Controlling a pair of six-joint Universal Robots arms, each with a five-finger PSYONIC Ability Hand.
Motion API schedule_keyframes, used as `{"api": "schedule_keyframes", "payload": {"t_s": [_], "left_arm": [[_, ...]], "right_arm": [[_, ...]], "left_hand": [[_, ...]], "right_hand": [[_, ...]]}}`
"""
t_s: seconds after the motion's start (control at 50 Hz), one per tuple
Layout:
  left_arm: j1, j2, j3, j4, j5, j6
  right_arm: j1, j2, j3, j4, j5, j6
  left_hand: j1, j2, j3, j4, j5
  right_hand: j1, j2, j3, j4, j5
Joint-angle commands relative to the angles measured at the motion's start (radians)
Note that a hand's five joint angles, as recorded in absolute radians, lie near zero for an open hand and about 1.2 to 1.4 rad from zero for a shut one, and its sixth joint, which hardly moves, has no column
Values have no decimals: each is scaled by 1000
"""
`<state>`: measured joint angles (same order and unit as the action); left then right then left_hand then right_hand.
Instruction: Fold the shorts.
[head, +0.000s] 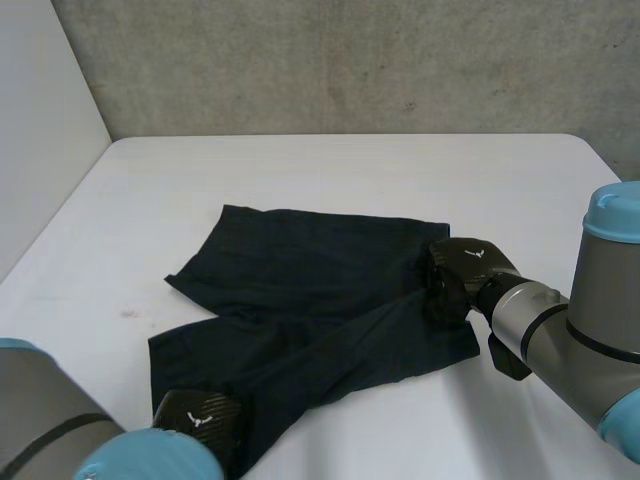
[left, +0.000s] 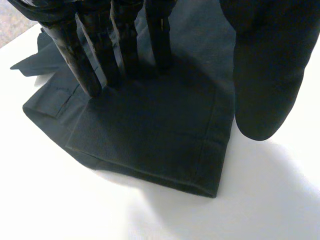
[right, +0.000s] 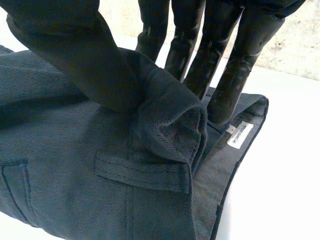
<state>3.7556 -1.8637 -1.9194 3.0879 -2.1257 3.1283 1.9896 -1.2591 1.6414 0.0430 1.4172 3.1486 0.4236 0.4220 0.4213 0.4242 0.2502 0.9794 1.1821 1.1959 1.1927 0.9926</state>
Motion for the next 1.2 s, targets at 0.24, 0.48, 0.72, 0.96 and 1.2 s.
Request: {"api": "schedule_keyframes", "payload": {"t_s": [0.24, 0.48, 0.72, 0.96, 1.2], "left_arm": [[16, -83, 22, 133, -2, 7], [55, -103, 5, 167, 30, 6], [72, -71, -33, 225, 62, 18], [291, 341, -30, 10, 216, 213], [604, 407, 74, -103, 604, 309]], "right_arm": [[-9, 0, 17, -8, -3, -1], [-11, -2, 18, -8, -4, -1], [-15, -2, 20, -9, -4, -2], [-18, -106, 49, 52, -27, -119], [-14, -218, 52, 115, -60, -303]], "left_hand": [[292, 294, 294, 291, 291], [318, 320, 320, 318, 317], [973, 974, 975, 972, 972], [973, 974, 975, 972, 972], [973, 974, 975, 972, 972]], "right_hand": [[417, 214, 200, 204, 229], [417, 214, 200, 204, 229], [417, 214, 200, 204, 229], [417, 214, 200, 204, 229], [417, 214, 200, 204, 229]]}}
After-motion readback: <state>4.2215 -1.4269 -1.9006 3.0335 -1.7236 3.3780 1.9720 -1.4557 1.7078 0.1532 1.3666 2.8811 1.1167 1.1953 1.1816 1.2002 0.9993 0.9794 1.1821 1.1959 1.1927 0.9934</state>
